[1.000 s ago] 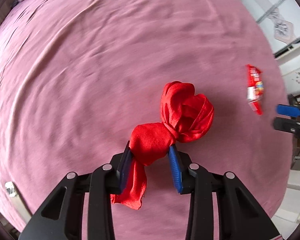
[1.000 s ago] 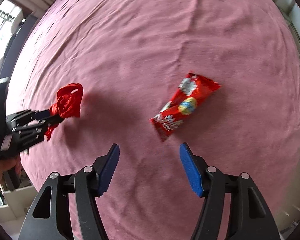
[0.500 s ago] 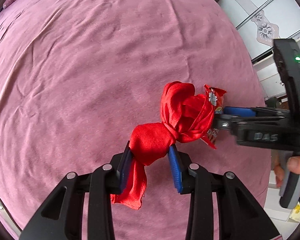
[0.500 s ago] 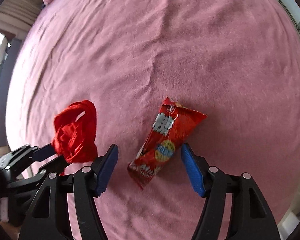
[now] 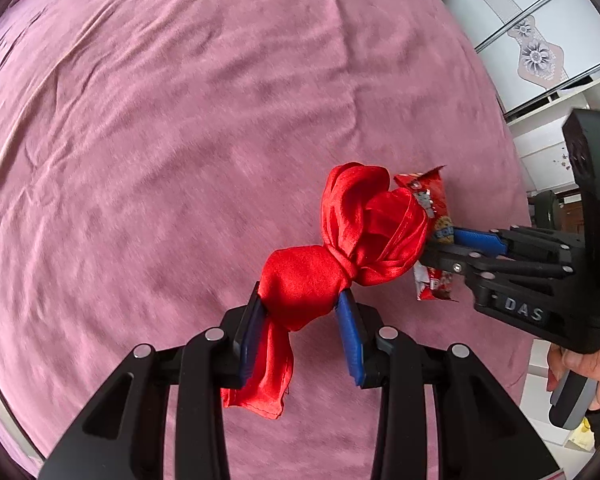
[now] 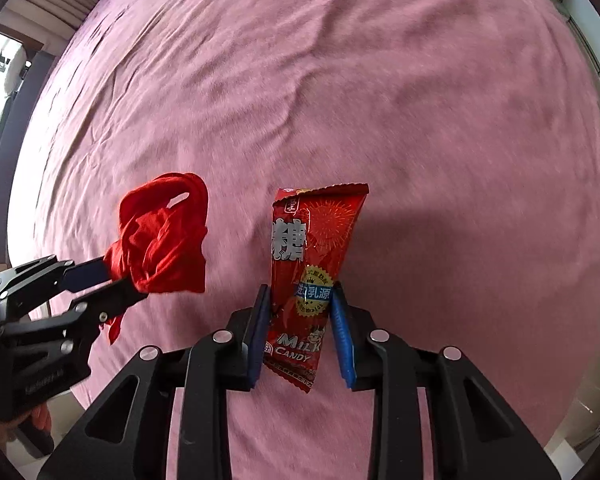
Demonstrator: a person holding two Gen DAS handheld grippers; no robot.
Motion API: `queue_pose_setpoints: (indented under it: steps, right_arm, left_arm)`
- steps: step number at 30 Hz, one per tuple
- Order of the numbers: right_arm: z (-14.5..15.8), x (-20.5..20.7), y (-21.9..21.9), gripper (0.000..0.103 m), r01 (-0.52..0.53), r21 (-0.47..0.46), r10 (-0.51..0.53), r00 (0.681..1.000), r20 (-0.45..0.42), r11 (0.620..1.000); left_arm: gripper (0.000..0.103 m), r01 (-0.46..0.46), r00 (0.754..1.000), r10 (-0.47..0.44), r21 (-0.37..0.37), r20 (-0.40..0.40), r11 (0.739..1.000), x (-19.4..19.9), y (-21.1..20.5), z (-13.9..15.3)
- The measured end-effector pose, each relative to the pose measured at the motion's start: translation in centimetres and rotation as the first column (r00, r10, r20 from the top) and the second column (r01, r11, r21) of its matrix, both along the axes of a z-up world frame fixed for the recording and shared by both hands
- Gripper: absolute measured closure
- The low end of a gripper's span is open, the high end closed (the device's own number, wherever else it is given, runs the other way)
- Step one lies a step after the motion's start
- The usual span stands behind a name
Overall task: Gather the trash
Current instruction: 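Carry the red ribbon and candy wrapper with both tools over the bin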
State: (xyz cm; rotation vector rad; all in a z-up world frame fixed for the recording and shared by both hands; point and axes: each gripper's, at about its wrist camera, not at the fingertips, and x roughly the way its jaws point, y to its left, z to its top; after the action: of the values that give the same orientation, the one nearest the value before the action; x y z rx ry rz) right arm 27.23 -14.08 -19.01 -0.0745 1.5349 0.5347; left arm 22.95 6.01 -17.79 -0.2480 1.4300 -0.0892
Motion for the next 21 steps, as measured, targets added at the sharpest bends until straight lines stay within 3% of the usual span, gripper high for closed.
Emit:
queue_pose_setpoints:
  steps: [11,21]
  right_arm:
    - [3.2,-5.8,-8.0,0.074,0.036,0.021,-0.036,0.999,0.009,0.999]
    - [5.2,-10.2,-17.6,0.074,0.140,0.034,-0.141,0.990,0.024,0.990]
  left_arm:
    - [0.068,0.107,0.994,-0.107,-0.001,-0.025,0.994,-3.5,-8.8,-0.2]
    - [0.068,0.235,0.972,-0.235,-0.014,-0.022,0.972,-6.3,-20.0,1.2]
